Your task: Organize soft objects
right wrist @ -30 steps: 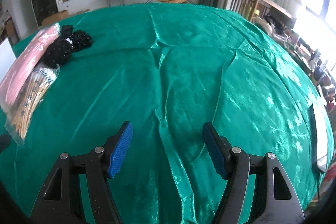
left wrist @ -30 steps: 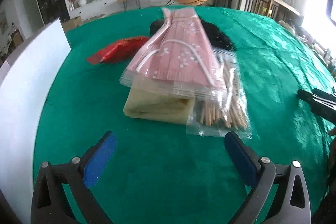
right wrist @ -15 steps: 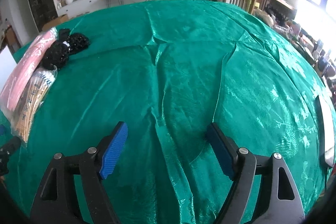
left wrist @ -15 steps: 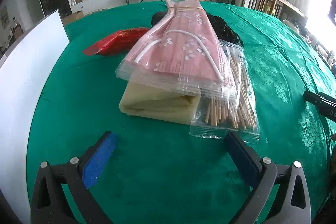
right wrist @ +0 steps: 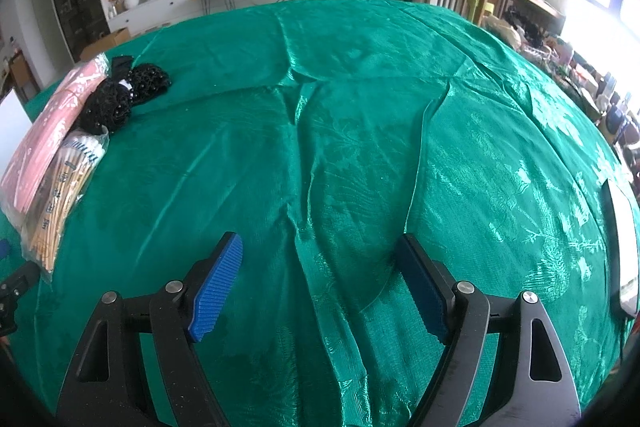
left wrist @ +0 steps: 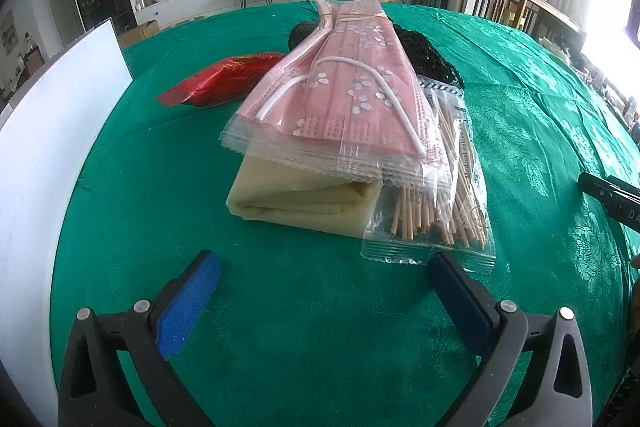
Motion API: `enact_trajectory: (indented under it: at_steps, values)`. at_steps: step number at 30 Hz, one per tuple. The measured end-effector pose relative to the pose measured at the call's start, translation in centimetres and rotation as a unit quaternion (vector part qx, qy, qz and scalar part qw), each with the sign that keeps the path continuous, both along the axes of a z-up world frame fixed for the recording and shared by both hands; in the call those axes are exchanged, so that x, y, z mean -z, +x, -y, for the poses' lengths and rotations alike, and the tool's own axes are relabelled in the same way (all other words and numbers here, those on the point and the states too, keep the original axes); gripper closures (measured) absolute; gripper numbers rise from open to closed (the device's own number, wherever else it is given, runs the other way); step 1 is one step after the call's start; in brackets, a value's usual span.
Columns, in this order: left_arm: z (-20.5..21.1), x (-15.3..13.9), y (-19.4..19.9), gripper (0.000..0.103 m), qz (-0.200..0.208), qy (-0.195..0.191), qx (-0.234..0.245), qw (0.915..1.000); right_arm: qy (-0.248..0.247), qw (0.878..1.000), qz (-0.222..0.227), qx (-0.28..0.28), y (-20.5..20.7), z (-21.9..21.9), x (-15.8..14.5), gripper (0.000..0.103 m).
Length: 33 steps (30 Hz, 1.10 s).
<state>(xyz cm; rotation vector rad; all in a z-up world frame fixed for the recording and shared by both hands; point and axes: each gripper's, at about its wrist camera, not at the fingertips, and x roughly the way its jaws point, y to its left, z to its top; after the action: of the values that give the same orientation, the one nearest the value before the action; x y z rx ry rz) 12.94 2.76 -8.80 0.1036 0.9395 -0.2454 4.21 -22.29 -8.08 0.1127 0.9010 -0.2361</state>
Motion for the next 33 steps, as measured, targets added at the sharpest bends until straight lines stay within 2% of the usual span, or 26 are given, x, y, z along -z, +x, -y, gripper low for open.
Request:
enact_trajectory:
  at_steps: [20, 23, 27, 29, 30, 33]
  values:
    - [0.0, 0.0, 0.1, 0.000, 0.000, 0.000, -0.001, 1.0000, 0.001, 1.000, 0.000, 0.001, 0.0, 0.0, 0.0, 0.021]
    - [-0.1, -0.5, -0.4, 0.000, -0.016, -0.007, 0.010, 0.9998, 0.001, 1.000, 0.000, 0.001, 0.0, 0.0, 0.0, 0.021]
    - [-3.2, -3.0, -1.9, 0.000, -0.008, -0.072, -0.009, 0.9973, 0.000, 1.000, 0.000, 0.001, 0.0, 0.0, 0.0, 0.021]
    - [-4.4, -5.0, -1.1, 0.000, 0.008, -0.089, -0.020, 0.9958, 0.001, 1.000, 0.000, 0.001, 0.0, 0.0, 0.0, 0.021]
    - [-4.8, -6.1, -0.2, 0.000, 0.020, -0.086, -0.029, 0.9957, 0.001, 1.000, 0.000, 0.001, 0.0, 0.0, 0.0, 0.021]
    - [-5.9, -10.1, 4.4, 0.000, 0.068, -0.009, -0.086, 0.9939, 0.001, 1.000, 0.000, 0.001, 0.0, 0.0, 0.0, 0.021]
